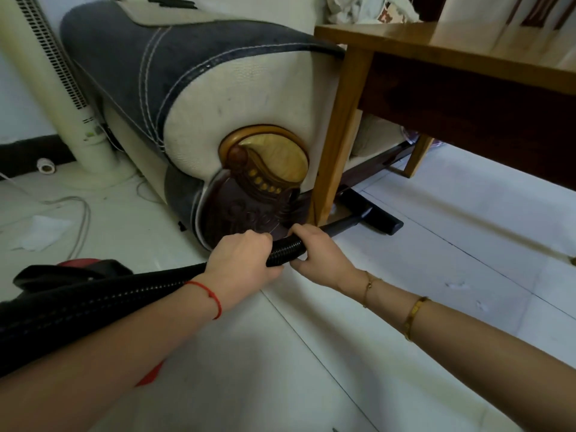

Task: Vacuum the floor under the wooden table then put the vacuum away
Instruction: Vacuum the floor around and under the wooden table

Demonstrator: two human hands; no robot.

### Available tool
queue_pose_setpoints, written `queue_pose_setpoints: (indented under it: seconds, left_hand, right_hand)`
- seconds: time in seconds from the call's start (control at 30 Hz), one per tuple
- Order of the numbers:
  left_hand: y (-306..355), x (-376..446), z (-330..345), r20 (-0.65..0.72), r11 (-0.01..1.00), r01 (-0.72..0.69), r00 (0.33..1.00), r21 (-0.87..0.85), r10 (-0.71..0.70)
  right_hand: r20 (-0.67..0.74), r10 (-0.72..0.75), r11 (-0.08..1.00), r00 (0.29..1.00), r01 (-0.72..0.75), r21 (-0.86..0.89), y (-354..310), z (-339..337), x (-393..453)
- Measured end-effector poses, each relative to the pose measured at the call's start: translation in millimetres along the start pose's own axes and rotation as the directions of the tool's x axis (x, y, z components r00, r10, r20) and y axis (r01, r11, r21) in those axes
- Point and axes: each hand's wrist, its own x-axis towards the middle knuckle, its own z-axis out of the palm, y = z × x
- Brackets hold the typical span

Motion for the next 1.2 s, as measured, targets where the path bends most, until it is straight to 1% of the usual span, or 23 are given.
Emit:
queue_pose_setpoints:
  seconds: [0.17,0.3,0.4,0.63,0.77,0.9,1.07,1.2]
  left_hand:
    - [-10.6,-13.4,-1.4,0.005,1.000,0.024,1.000,0.007,-0.024]
    - [-0.1,-4.4,4.1,-0.007,1.000,0.029,1.000,-0.011,-0.029]
    - [16.2,12.9,10.3,-0.021,1.000,0.014,1.000,-0.019,-0.014]
    - [61.3,81.9,31.9,-0.014,0.996,-0.038,0.999,-0.076,0.037]
    - [90.0,125.1,43.2,0.000,0.995,-0.054,0.999,-0.088,0.054]
    - [116.4,164.9,53.8,-0.007,0.993,-0.069,0.998,-0.098,0.068]
    - [138.3,194.8,65.2,-0.007,0.991,-0.092,0.996,-0.093,0.091]
    - [139.2,197.3,70.5,0.011,0.988,-0.109,0.994,-0.109,0.111]
  right_hand:
    - [-0.017,0.014,1.000,1.000,-0.014,-0.019,-16.5,11.9,-0.8]
    - [-0.065,0.040,0.998,0.997,-0.043,-0.038,-1.6,12.0,-0.9]
    - [-0.076,0.048,0.997,0.996,-0.053,-0.064,22.2,3.9,0.4]
    - [-0.030,0.050,0.995,0.998,-0.053,-0.079,96.1,-26.9,11.9]
    - [0.006,0.094,0.985,0.996,-0.092,-0.147,147.0,-41.6,23.7]
    - [0.022,0.140,0.980,0.990,-0.135,-0.145,189.6,-57.8,32.3]
    - [0.029,0.182,0.972,0.983,-0.176,-0.159,222.8,-70.8,31.9]
    - [0.021,0.153,0.970,0.988,-0.146,-0.194,228.4,-70.8,27.5]
